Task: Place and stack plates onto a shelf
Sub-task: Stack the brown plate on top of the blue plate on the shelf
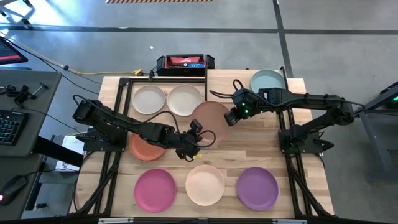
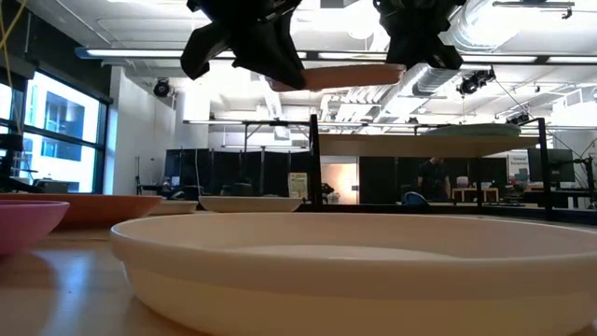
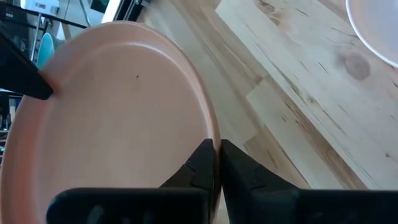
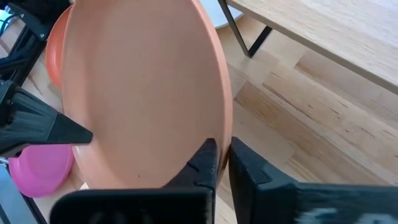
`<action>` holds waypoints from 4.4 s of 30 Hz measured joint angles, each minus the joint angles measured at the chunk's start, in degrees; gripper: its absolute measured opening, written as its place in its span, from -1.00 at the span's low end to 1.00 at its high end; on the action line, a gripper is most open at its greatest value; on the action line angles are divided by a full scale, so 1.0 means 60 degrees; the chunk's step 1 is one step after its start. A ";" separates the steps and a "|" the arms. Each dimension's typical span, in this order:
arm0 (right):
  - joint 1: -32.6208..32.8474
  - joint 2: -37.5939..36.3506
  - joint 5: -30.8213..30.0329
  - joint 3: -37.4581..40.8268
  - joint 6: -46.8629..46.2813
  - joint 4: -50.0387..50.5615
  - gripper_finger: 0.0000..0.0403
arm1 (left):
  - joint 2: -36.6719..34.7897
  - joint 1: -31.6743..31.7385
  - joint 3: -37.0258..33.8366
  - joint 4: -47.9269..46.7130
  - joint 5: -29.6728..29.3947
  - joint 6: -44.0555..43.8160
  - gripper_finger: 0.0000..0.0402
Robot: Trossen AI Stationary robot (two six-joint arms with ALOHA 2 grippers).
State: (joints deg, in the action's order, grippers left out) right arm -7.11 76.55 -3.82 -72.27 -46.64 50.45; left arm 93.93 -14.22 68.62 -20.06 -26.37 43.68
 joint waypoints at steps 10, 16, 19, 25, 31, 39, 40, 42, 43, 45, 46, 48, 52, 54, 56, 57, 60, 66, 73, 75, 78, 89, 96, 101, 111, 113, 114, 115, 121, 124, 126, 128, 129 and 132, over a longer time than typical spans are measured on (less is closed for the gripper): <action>-0.0004 0.0000 -0.0153 0.0000 -0.0151 -0.0007 -1.00 | 0.0000 0.0000 0.0000 0.0081 0.0018 -0.0022 -0.85; 0.0000 0.0000 -0.0385 0.0000 -0.0297 0.0033 -1.00 | 0.0000 0.0130 0.0000 0.0053 0.0323 -0.0853 -0.85; 0.0000 0.0000 -0.0544 0.0000 -0.0441 0.0074 -1.00 | 0.0000 0.0263 0.0000 0.0038 0.0621 -0.1394 -0.85; 0.0000 0.0000 -0.0600 0.0000 -0.0642 0.0077 -1.00 | 0.0000 0.0429 0.0000 -0.0071 0.0811 -0.2108 -0.85; 0.0000 0.0004 -0.0551 0.0000 -0.0736 0.0052 -1.00 | 0.0000 0.0643 0.0000 -0.0451 0.1441 -0.2996 -0.83; 0.0000 0.0007 -0.0631 0.0000 -0.0925 0.0122 -1.00 | 0.0000 0.0889 0.0000 -0.0552 0.1923 -0.3533 -0.53; 0.0000 0.0007 -0.0656 0.0000 -0.0974 0.0125 -1.00 | 0.0000 0.0885 0.0000 -0.0556 0.1927 -0.3519 -0.49; 0.0000 0.0007 -0.0734 0.0000 -0.0974 0.0135 -1.00 | 0.0000 0.0843 0.0000 -0.0514 0.1920 -0.3483 -0.40; 0.0000 0.0007 -0.0781 0.0000 -0.0975 0.0164 -1.00 | 0.0000 0.0811 0.0000 -0.0481 0.1877 -0.3472 -0.37; -0.0011 0.0007 -0.0800 0.0000 -0.0974 0.0197 -1.00 | 0.0000 0.0747 0.0000 -0.0480 0.1691 -0.3449 -0.31; -0.0049 0.0007 -0.0800 0.0000 -0.0974 0.0216 -1.00 | 0.0000 0.0714 0.0000 -0.0482 0.1566 -0.3446 -0.29; -0.0118 0.0007 -0.0806 0.0000 -0.0976 0.0282 -1.00 | -0.0010 0.0642 -0.0001 -0.0441 0.1286 -0.3442 -0.26; -0.0311 0.0000 -0.0859 0.0000 -0.0974 0.0404 -1.00 | -0.0080 0.0478 -0.0004 -0.0225 0.0626 -0.3439 -0.23; -0.0386 0.0000 -0.0862 0.0000 -0.0974 0.0393 -1.00 | -0.0199 0.0404 -0.0029 -0.0166 0.0201 -0.3381 -0.23; -0.0441 -0.0004 -0.0862 0.0000 -0.0971 0.0414 -1.00 | -0.0283 0.0377 -0.0009 0.0143 -0.0172 -0.3113 -0.24; -0.0466 -0.0004 -0.0858 0.0000 -0.0964 0.0455 -1.00 | -0.0367 0.0343 -0.0013 0.0090 -0.0359 -0.2971 -0.24; -0.0566 -0.0007 -0.0829 0.0000 -0.0899 0.0624 -1.00 | -0.0560 0.0288 -0.0015 0.0241 -0.0813 -0.2706 -0.24; -0.0940 -0.0162 -0.0690 0.0004 -0.0648 0.0787 -1.00 | -0.1215 0.0288 -0.0011 0.0049 -0.1454 -0.2805 -0.24; -0.1576 -0.0865 -0.0672 0.0004 -0.0419 0.1005 -1.00 | -0.2025 0.0302 -0.0004 -0.0202 -0.2045 -0.3015 -0.24; -0.1825 -0.1065 -0.0664 0.0004 -0.0357 0.1114 -1.00 | -0.2199 0.0302 -0.0004 -0.0219 -0.2140 -0.3020 -0.24; -0.2185 -0.1377 -0.0677 0.0004 -0.0282 0.1333 -1.00 | -0.2453 0.0302 -0.0004 -0.0377 -0.2321 -0.3016 -0.25; -0.3862 -0.2671 -0.0981 0.0004 -0.0144 0.2136 -1.00 | -0.3071 0.0302 -0.0004 -0.1444 -0.2692 -0.3552 -0.24; -0.5005 -0.3342 -0.1109 0.0004 -0.0144 0.2965 -1.00 | -0.3140 0.0302 -0.0011 -0.1878 -0.2692 -0.3866 -0.26; -0.5885 -0.3740 -0.1190 0.0004 -0.0115 0.3408 -1.00 | -0.3144 0.0302 -0.0007 -0.2003 -0.2657 -0.3960 -0.26; -0.7861 -0.3945 -0.0915 0.0004 0.0674 0.3531 -1.00 | -0.3144 0.0302 -0.0008 -0.1994 -0.2641 -0.3942 -0.26; -0.8280 -0.3942 -0.0702 0.0004 0.0930 0.3531 -1.00 | -0.3144 0.0299 -0.0011 -0.1994 -0.2637 -0.3942 -0.26; -0.8474 -0.3942 -0.0596 0.0004 0.1057 0.3531 -1.00 | -0.3144 0.0302 -0.0007 -0.1994 -0.2637 -0.3942 -0.26; -0.8668 -0.3942 -0.0512 0.0004 0.1153 0.3531 -1.00 | -0.3144 0.0302 -0.0007 -0.1991 -0.2641 -0.3942 -0.26; -0.9553 -0.3891 -0.0055 0.0004 0.1670 0.3753 -1.00 | -0.3144 0.0485 -0.0011 -0.1987 -0.2637 -0.3938 -0.26; -0.9790 -0.3739 -0.0096 0.0004 0.1829 0.4083 -1.00 | -0.3144 0.0645 -0.0008 -0.1987 -0.2637 -0.3938 -0.26; -0.9848 -0.3629 -0.0104 0.0004 0.1852 0.4104 -1.00 | -0.3144 0.0739 -0.0009 -0.1985 -0.2638 -0.3938 -0.26; -0.9871 -0.3553 -0.0104 0.0004 0.1784 0.4018 -1.00 | -0.3144 0.0798 -0.0007 -0.1981 -0.2638 -0.3938 -0.26; -0.9883 -0.3517 -0.0101 0.0004 0.1783 0.3942 -1.00 | -0.3140 0.0819 -0.0007 -0.1980 -0.2639 -0.3938 -0.26; -0.9903 -0.3393 -0.0108 0.0004 0.1776 0.3933 -1.00 | -0.3140 0.0823 -0.0007 -0.1980 -0.2641 -0.3938 -0.26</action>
State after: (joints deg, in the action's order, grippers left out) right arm -66.53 56.20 -4.47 -72.25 -35.99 74.05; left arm 75.09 -9.28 68.58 -31.94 -42.22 20.05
